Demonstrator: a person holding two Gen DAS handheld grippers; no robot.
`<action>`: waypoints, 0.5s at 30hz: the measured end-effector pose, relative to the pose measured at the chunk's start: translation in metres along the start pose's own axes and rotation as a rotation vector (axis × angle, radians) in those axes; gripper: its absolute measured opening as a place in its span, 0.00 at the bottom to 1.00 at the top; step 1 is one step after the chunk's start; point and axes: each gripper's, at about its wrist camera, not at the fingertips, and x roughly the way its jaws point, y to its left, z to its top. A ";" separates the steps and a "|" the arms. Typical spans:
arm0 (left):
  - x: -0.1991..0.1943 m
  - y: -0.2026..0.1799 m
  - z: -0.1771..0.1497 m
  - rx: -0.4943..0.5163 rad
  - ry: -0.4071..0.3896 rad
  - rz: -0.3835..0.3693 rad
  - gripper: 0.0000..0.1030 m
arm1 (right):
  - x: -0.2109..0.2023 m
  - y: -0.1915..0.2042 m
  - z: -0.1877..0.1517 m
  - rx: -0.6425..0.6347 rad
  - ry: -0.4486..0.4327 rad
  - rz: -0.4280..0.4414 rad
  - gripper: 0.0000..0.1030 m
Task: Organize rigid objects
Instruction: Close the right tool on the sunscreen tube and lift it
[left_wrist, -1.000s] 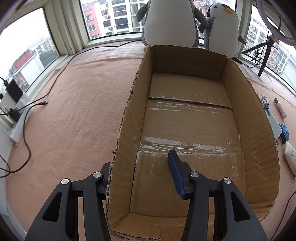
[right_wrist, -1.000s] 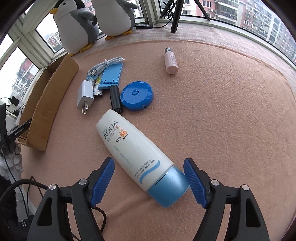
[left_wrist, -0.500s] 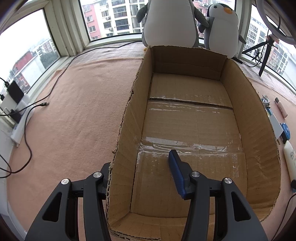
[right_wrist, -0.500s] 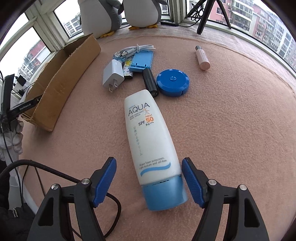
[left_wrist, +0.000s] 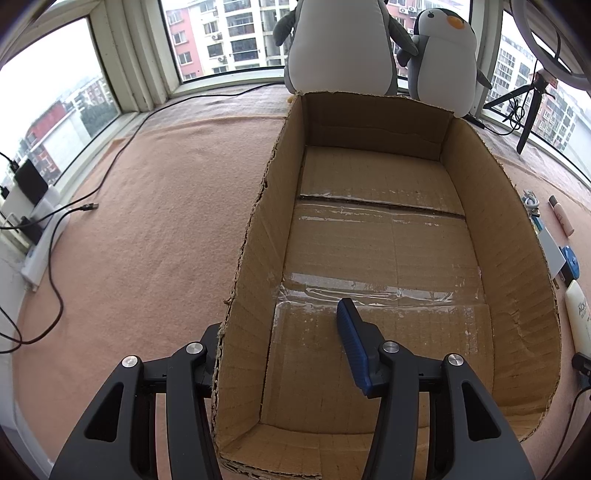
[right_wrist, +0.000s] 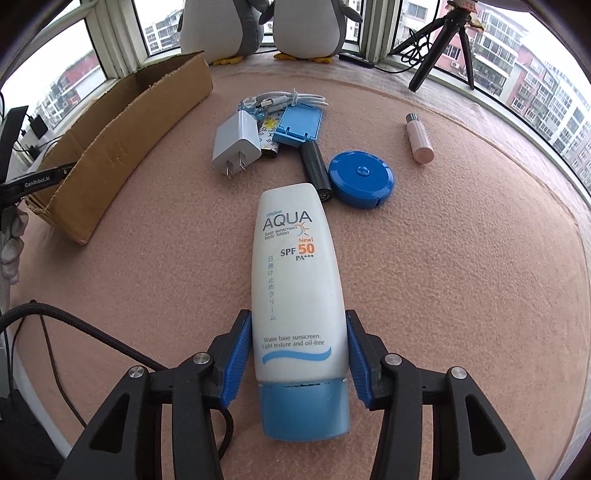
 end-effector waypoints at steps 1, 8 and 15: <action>0.000 0.000 0.000 0.000 0.000 0.000 0.50 | 0.000 0.002 0.001 0.001 -0.002 -0.004 0.43; 0.000 0.000 0.000 0.000 0.000 0.000 0.50 | -0.007 -0.005 0.000 0.121 -0.041 0.064 0.42; 0.000 0.002 0.000 0.000 0.000 0.000 0.50 | -0.023 -0.006 0.002 0.210 -0.110 0.089 0.42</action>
